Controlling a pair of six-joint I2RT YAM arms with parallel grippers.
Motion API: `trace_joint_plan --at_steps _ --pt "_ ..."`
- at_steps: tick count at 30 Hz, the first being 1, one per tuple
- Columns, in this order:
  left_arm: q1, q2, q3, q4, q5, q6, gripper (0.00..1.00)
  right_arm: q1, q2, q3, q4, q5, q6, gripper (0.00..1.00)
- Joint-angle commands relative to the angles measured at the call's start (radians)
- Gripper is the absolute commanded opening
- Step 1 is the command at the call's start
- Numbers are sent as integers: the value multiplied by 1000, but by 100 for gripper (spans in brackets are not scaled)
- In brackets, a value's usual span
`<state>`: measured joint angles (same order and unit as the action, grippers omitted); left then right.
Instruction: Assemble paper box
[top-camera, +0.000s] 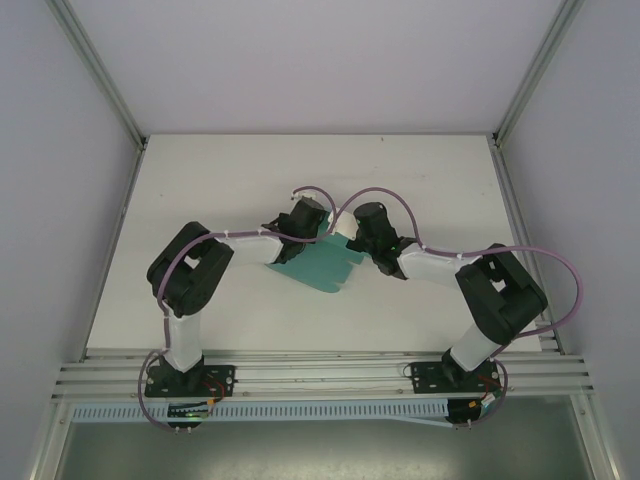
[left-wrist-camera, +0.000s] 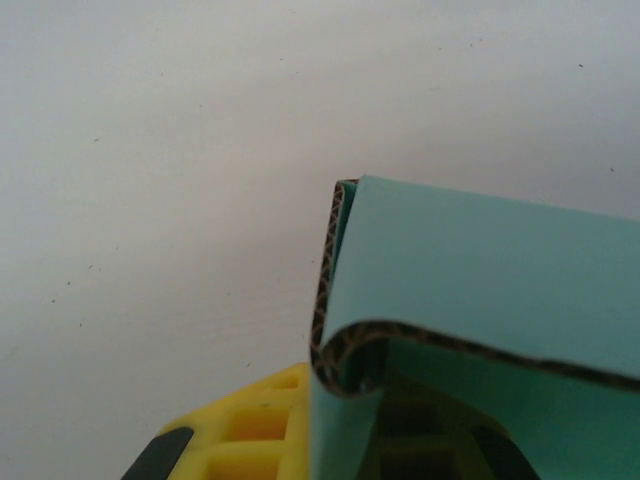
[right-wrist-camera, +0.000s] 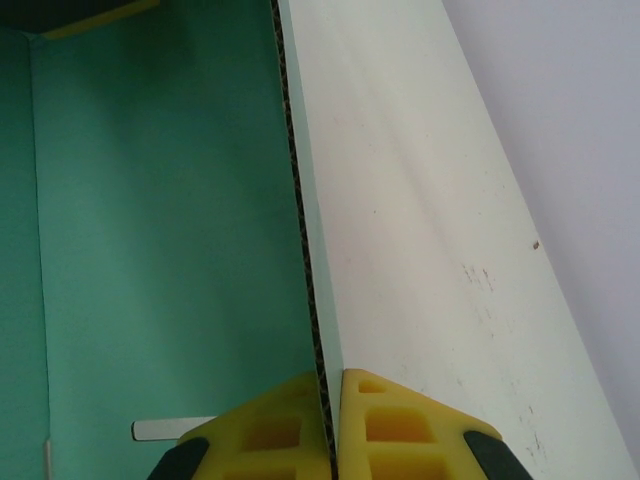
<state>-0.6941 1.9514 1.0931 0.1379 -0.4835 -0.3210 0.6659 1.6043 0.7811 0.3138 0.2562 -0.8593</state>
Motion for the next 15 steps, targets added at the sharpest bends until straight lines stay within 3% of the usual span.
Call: trace_joint_plan --at_steps 1,7,10,15 --pt "103 57 -60 -212 -279 -74 0 6 -39 -7 -55 8 11 0" --pt "152 -34 -153 -117 -86 -100 0 6 -54 -8 -63 -13 26 0" --pt "163 -107 -241 39 85 -50 0 7 -51 -3 -67 -22 28 0" --pt "163 -57 -188 20 83 -1 0 10 -66 -7 -73 -16 31 0"
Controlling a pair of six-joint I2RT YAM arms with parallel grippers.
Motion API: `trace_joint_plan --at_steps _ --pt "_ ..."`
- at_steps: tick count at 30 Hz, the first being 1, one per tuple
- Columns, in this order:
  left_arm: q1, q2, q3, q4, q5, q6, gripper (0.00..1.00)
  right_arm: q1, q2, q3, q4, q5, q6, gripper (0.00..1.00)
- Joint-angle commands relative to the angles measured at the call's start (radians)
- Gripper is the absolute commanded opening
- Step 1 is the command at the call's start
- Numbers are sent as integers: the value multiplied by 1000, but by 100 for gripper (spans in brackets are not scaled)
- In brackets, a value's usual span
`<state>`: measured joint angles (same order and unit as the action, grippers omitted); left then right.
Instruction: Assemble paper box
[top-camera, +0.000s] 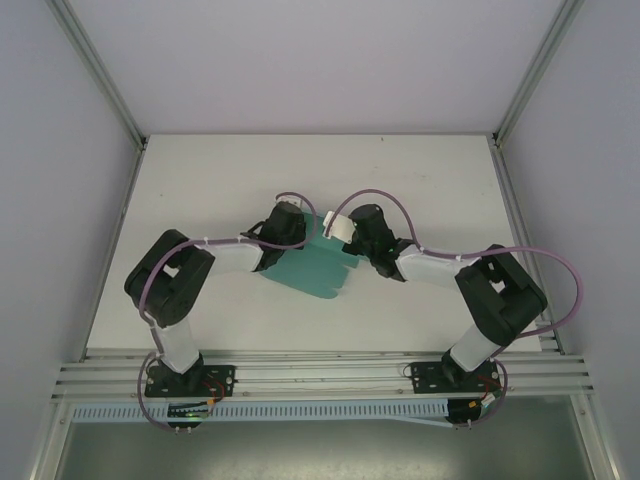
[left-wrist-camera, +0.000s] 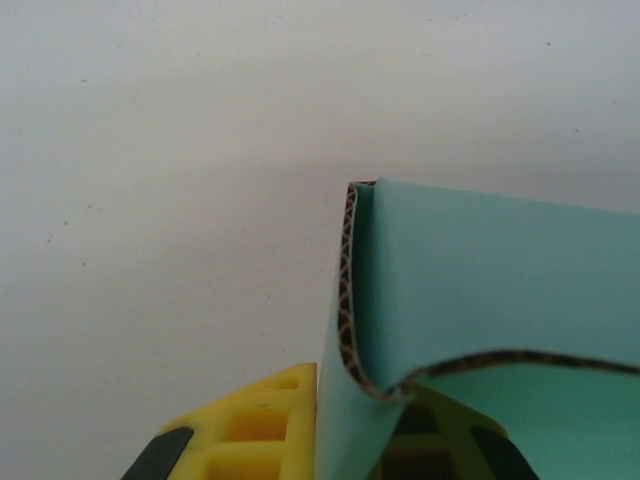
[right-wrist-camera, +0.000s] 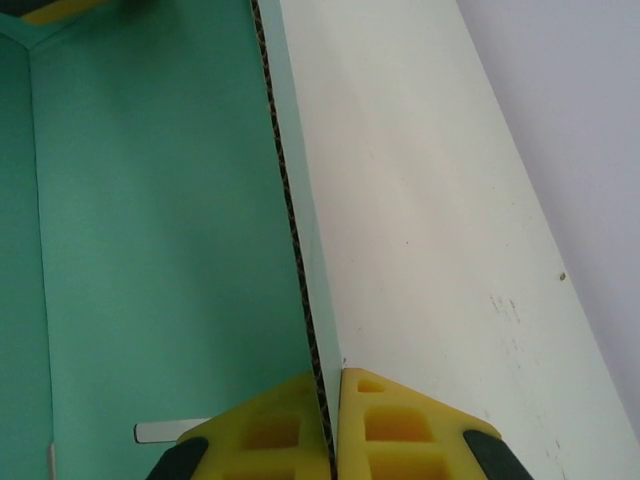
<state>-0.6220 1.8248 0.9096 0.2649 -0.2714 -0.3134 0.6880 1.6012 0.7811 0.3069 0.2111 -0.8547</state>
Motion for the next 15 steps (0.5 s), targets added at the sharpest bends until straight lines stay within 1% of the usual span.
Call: trace_joint_plan --at_steps 1,3,4,5,7,8,11,13,15 --pt "91 75 1 -114 -123 -11 0 -13 -66 -9 -65 27 30 0" --pt "91 68 1 -108 -105 -19 0 -10 -72 -11 -62 27 32 0" --pt "92 62 -1 -103 -89 -19 2 -10 -73 -13 -61 27 34 0" --pt "91 58 -3 -92 -72 -3 7 -10 -72 -13 -61 26 33 0" --pt "91 48 -1 -84 -47 9 25 -7 -72 -12 -59 31 31 0" --pt "91 44 4 -90 -46 14 29 -5 -72 -12 -57 29 31 0" --pt "90 25 10 -103 -24 20 36 -2 -75 -13 -58 31 30 0" --pt "91 10 10 -109 -11 22 38 -3 -76 -14 -58 34 29 0" --pt "91 0 6 -110 -7 24 42 -2 -79 -14 -58 31 28 0"
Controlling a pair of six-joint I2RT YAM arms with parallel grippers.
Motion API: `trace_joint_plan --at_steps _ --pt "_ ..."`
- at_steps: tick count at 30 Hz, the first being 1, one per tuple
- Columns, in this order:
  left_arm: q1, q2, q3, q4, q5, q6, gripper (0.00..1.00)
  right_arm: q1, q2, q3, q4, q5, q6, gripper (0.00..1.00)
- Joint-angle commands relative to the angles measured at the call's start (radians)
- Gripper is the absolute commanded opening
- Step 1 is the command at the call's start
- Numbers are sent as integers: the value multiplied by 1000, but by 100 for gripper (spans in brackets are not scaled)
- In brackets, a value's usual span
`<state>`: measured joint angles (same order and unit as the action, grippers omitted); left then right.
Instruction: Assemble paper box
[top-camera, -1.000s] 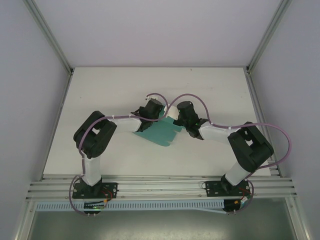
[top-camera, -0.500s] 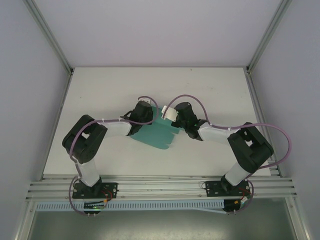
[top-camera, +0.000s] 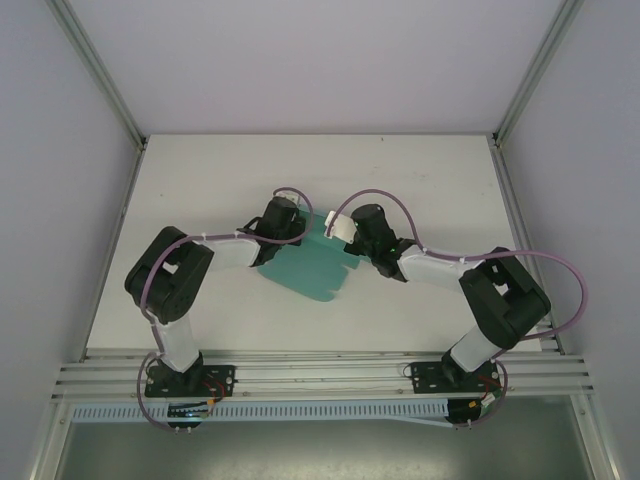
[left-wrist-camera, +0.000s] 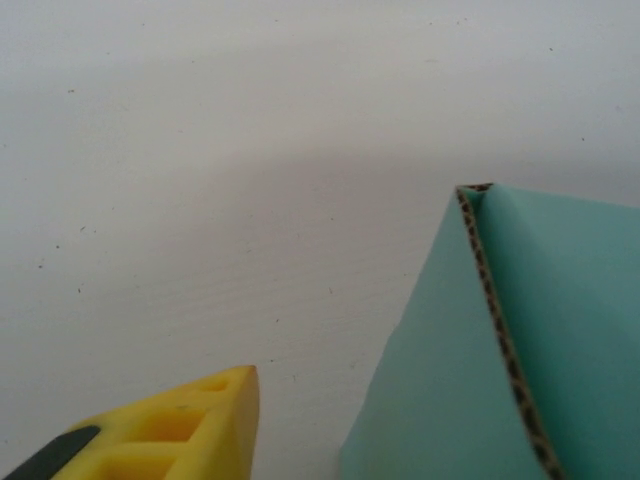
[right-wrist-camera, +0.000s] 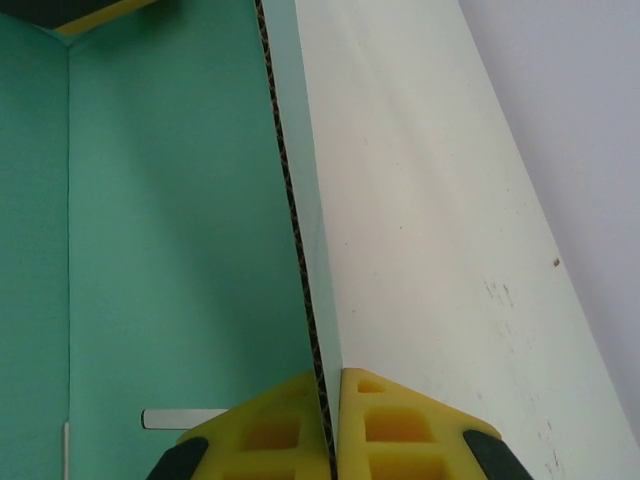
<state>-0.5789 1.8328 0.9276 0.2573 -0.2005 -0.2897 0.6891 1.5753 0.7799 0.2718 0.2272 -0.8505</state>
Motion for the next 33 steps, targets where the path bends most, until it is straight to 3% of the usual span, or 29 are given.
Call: trace_joint_plan --at_steps 1,4,11,20,23,27,33 --pt "48 -12 -13 -102 -76 2 45 -3 -53 -13 -22 15 23 0" --pt "48 -15 -14 -96 -34 23 52 -1 -53 -10 -28 15 24 0" --pt "48 -82 -64 14 214 74 76 1 -51 -7 -37 14 24 0" --pt "48 -118 -44 31 241 79 78 2 -48 -5 -37 14 22 0" --pt "48 -118 -35 42 224 91 72 3 -53 -5 -40 6 23 0" --pt "49 -97 3 16 194 119 54 4 -54 -3 -46 8 25 0" --pt "48 -56 25 27 246 133 42 6 -48 7 -41 8 30 0"
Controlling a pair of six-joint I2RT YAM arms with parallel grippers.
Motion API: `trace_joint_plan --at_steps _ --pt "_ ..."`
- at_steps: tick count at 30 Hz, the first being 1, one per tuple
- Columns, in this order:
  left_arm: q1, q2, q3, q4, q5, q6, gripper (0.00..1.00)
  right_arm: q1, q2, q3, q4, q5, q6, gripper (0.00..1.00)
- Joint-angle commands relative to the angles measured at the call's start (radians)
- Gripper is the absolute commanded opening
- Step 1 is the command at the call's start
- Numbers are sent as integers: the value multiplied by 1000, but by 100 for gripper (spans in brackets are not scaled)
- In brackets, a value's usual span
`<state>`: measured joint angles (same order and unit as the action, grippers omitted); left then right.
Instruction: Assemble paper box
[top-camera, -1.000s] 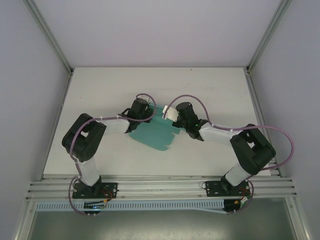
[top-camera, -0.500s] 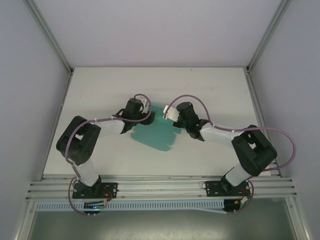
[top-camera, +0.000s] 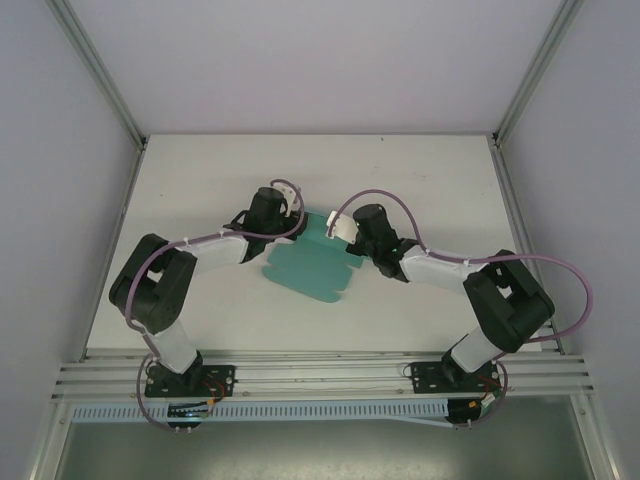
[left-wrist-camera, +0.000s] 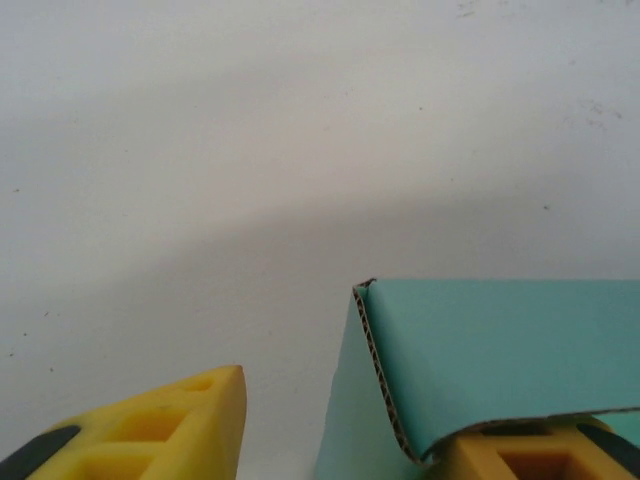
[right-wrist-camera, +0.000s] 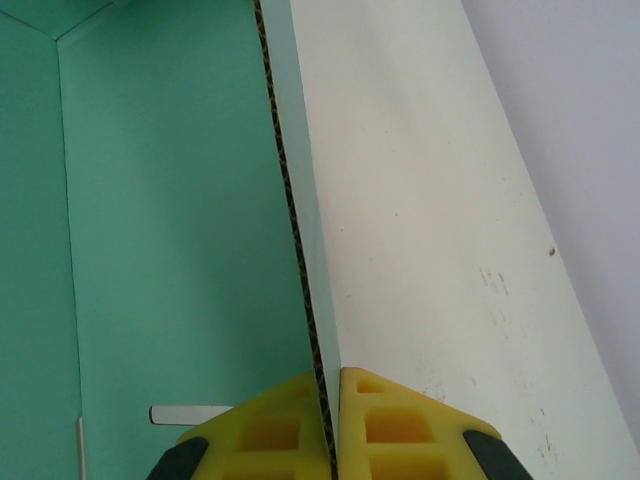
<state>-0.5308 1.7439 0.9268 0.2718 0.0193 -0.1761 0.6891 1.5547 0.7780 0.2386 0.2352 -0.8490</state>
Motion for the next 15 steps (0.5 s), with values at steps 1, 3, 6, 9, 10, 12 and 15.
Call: trace_joint_plan --at_steps 1,3,6,9,10,12,15 --pt "-1 41 33 9 31 21 42 6 -24 13 -12 2 31 0" --pt "-1 53 39 4 24 17 41 7 -21 19 -10 10 31 0" --pt "-2 59 34 0 16 15 39 7 -25 22 -9 10 33 0" --pt "-2 70 31 7 14 19 39 10 -24 26 -13 4 37 0" --pt "-2 77 36 2 14 19 39 10 -22 28 -14 4 37 0" --pt "-1 91 46 -8 9 14 36 13 -18 33 -16 10 36 0" --pt "-1 103 53 -6 2 14 34 16 -17 36 -18 17 33 0"
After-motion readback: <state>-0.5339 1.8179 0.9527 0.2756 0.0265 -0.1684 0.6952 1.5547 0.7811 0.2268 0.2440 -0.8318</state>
